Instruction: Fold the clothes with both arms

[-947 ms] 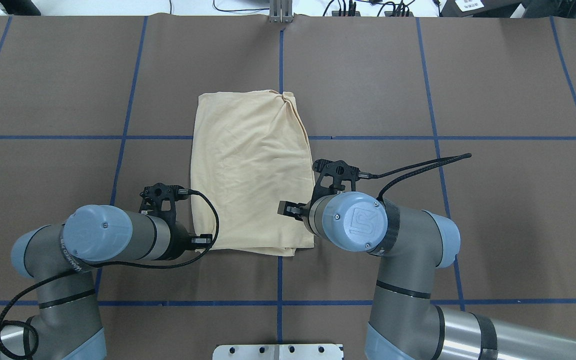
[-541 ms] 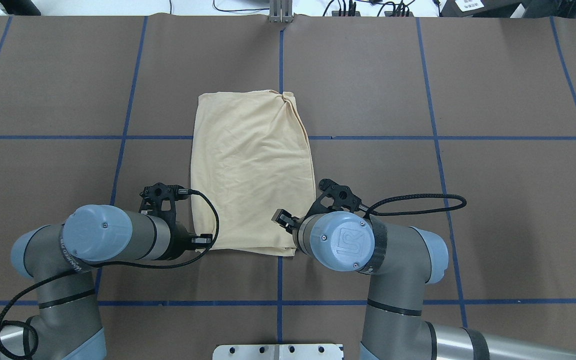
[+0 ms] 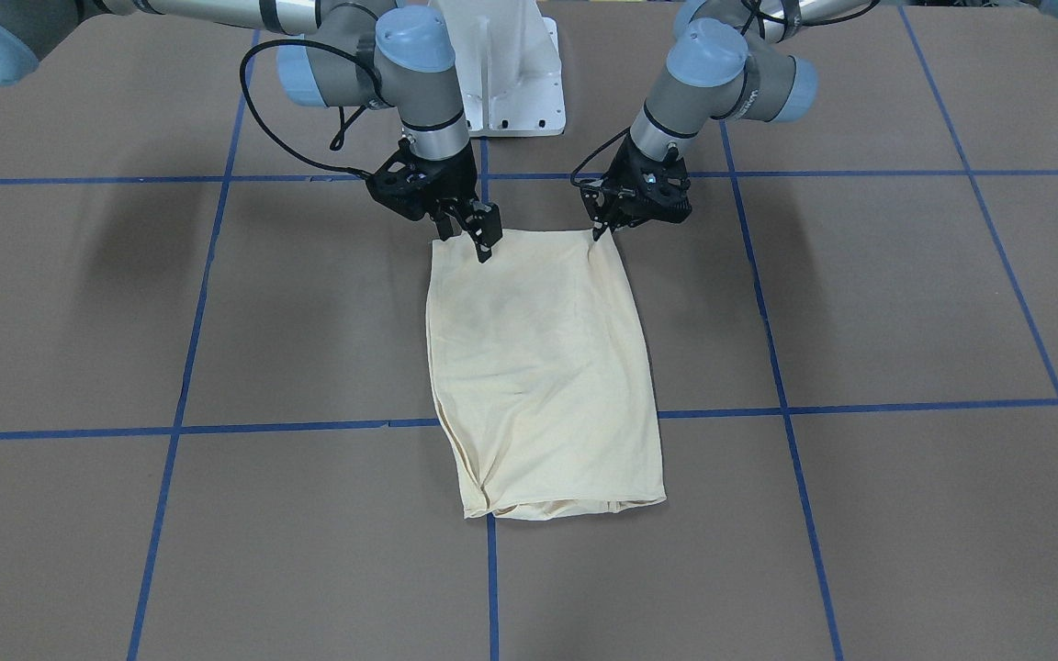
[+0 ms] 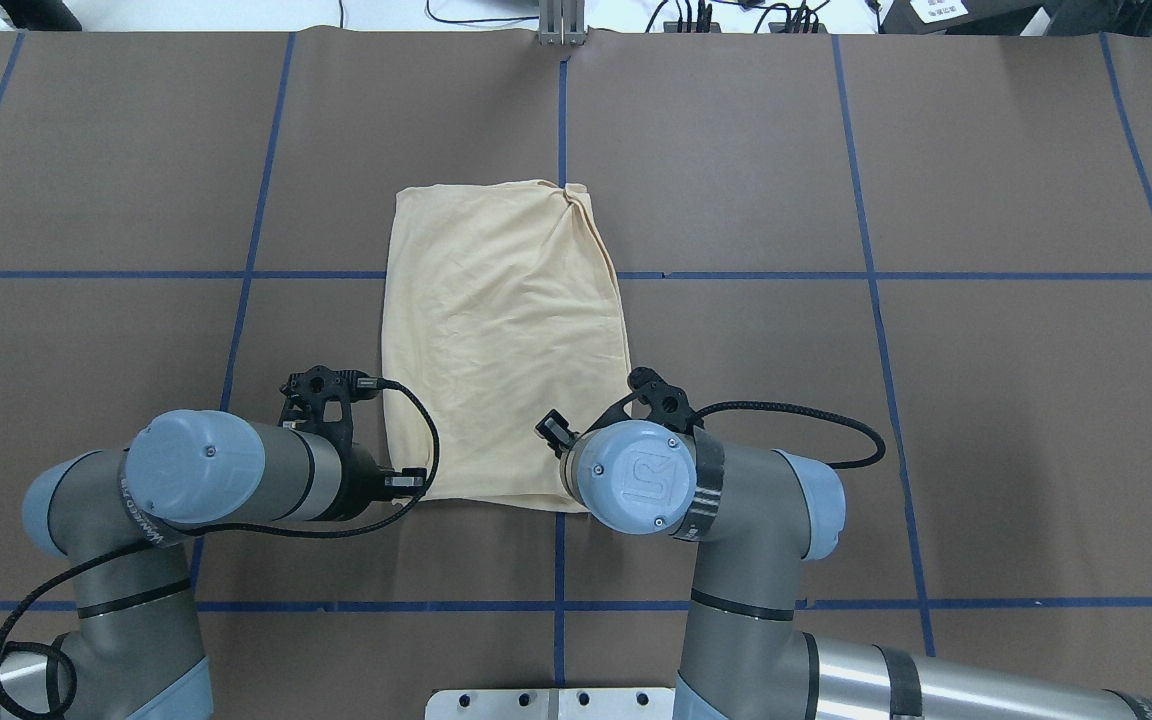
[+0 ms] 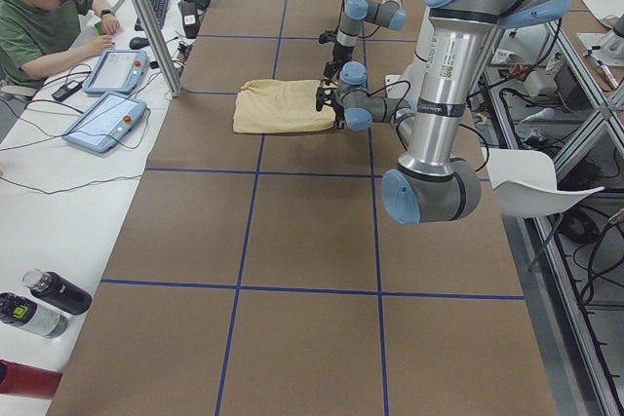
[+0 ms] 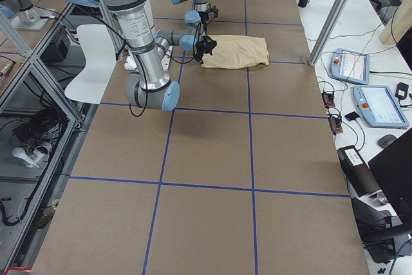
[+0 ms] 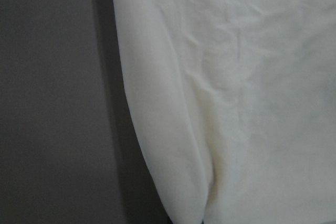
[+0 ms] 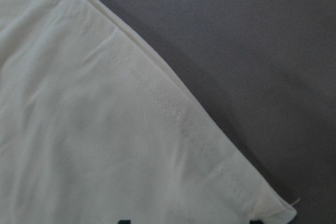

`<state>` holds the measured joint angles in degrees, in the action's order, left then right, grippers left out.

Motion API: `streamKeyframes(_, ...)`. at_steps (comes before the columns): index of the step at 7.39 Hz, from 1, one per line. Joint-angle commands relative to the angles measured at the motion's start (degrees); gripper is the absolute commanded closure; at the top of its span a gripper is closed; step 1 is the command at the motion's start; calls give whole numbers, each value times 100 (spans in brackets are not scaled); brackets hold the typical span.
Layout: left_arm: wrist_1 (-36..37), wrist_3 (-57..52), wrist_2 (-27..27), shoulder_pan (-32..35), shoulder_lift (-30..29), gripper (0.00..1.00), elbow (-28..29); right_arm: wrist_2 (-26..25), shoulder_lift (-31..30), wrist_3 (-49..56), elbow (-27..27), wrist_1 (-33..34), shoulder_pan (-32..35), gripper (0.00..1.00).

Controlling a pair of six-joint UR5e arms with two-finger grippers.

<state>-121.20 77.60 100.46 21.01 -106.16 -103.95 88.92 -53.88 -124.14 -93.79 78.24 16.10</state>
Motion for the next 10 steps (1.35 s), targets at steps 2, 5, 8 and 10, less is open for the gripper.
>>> streamKeyframes(2, 0, 1, 0, 0, -2, 100, 7, 72, 96, -154, 90, 120, -2, 22)
streamKeyframes(5, 0, 1, 0, 0, -10, 100, -2, 99, 176, -347, 72, 262, -2, 63)
streamKeyframes(8, 0, 1, 0, 0, -10, 100, -2, 117, 193, -426, 54, 262, -11, 100)
streamKeyframes(10, 0, 1, 17, 0, -46, 100, -45, 318, 141, -426, -338, 332, 50, 100)
